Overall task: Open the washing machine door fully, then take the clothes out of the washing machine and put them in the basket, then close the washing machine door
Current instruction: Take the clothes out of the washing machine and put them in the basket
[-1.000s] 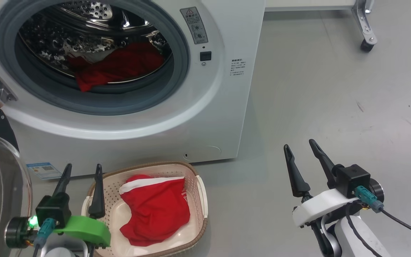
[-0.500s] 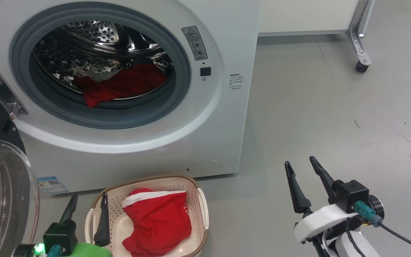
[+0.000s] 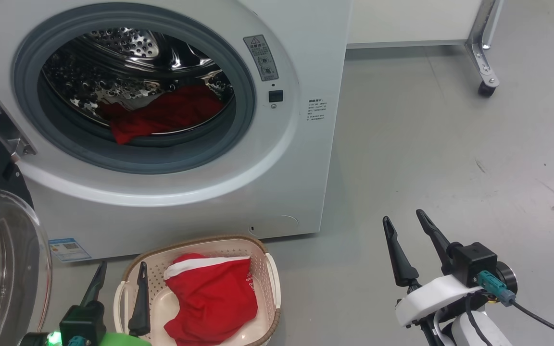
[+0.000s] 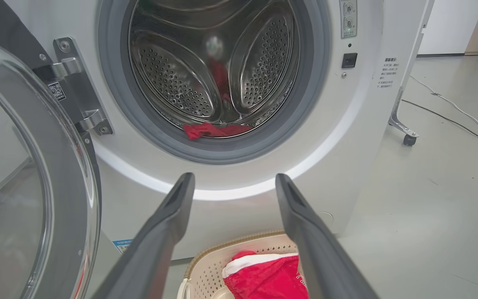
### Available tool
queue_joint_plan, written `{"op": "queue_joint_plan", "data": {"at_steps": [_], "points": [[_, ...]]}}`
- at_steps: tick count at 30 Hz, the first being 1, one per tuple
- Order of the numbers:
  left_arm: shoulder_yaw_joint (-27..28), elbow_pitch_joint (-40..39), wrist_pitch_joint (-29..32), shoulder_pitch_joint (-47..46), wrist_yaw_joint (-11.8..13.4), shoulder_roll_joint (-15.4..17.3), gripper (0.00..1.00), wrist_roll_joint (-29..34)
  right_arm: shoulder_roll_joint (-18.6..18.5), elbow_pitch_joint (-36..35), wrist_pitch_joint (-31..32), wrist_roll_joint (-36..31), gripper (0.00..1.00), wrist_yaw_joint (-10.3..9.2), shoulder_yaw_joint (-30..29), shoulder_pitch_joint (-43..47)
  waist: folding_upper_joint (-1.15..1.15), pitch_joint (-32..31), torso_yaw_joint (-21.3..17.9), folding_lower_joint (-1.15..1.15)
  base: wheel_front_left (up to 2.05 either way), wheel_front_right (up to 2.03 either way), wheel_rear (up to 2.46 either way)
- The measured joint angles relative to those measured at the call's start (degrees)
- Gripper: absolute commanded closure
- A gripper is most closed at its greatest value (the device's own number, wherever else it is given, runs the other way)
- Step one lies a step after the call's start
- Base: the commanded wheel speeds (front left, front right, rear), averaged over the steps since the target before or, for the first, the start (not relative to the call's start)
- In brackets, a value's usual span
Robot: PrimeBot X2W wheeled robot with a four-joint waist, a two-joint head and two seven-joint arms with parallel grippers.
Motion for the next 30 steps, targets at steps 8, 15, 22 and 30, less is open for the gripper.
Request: {"op": "queue_joint_plan", "data": {"at_steps": [8, 15, 22, 30], "points": [[-0.16, -1.3, 0.0, 0.25, 0.22, 0.0, 0.0, 0.74, 0.0, -0.29, 0.0, 0.0, 0.0, 0.0, 0.01, 0.01, 0.0, 0.23, -0.05, 0.0, 0.0, 0.0, 0.0], [-0.24, -2.58, 0.01, 0.65, 0.43, 0.01, 0.0, 0.82, 0.0, -0.86, 0.0, 0.0, 0.0, 0.0, 0.22, 0.01, 0.0, 0.95, -0.09, 0.0, 0.0, 0.0, 0.0], [-0.62, -3.92, 0.34, 0.51, 0.43, 0.04, 0.0, 0.97, 0.01, -1.93, 0.0, -1.16, 0.0, 0.0, 0.6, -0.1, 0.0, 3.81, -0.46, 0.0, 0.0, 0.0, 0.0], [-1.57, -5.26, 1.56, -3.64, 0.09, 0.63, 0.0, 1.46, 0.01, -3.64, 0.0, -2.13, 0.0, 0.0, 0.52, -1.7, 0.0, 8.26, -1.14, 0.0, 0.0, 0.0, 0.0]]}}
